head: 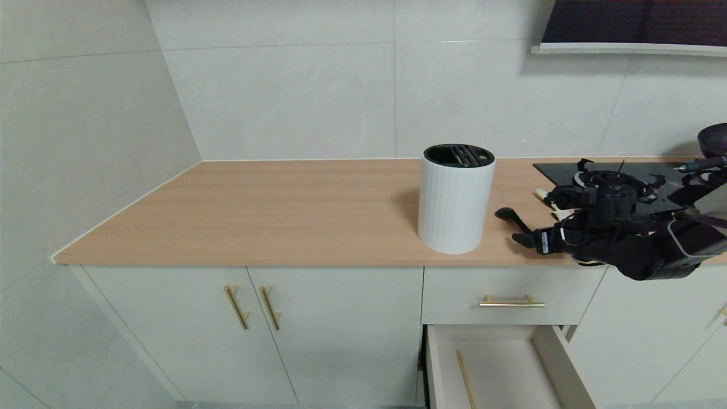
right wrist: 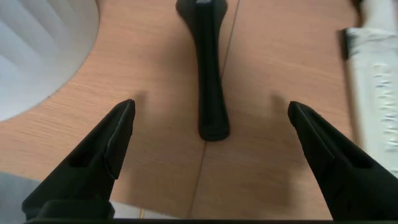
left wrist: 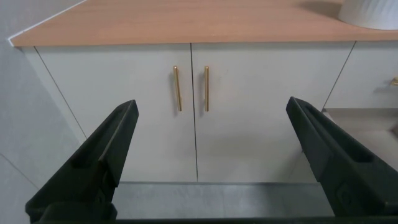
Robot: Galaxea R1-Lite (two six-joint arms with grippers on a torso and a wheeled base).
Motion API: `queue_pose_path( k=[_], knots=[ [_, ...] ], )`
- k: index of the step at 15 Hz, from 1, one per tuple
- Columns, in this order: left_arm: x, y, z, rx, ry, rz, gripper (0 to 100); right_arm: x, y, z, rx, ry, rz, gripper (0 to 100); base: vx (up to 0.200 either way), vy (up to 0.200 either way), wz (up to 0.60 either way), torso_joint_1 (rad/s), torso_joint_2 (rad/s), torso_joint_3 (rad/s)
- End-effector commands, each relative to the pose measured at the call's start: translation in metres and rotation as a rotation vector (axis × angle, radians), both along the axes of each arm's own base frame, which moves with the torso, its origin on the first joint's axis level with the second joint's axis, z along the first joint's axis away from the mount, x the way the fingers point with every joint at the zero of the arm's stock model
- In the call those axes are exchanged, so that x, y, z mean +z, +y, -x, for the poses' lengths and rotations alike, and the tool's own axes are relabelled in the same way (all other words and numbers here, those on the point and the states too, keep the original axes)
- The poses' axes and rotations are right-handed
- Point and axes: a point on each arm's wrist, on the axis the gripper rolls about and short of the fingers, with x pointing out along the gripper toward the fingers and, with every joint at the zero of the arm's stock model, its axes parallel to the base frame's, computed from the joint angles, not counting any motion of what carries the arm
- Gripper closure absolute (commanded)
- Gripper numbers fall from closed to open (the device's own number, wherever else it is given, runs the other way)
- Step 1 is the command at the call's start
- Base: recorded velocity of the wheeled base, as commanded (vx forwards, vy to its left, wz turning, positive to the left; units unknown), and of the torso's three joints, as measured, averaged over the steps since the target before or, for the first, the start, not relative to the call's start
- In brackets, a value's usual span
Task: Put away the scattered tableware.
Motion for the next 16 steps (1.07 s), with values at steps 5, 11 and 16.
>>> queue_pose_path(
  k=[5, 11, 16],
  knots=[
    [0.000, 0.000, 0.000, 0.000, 0.001, 0.000, 0, -0.010, 0.001, -0.014, -0.010, 0.003, -0.025, 0, 0.000, 0.000, 0.00, 0.000, 0.00, 0.000],
    [0.000, 0.000, 0.000, 0.000, 0.001, 0.000, 0, -0.022, 0.002, -0.020, -0.011, 0.025, -0.024, 100, 0.000, 0.000, 0.00, 0.000, 0.00, 0.000],
    [0.000, 0.000, 0.000, -0.001, 0.001, 0.000, 0, -0.003, 0.002, -0.016, -0.045, -0.003, -0.081, 100, 0.000, 0.000, 0.00, 0.000, 0.00, 0.000]
  ],
)
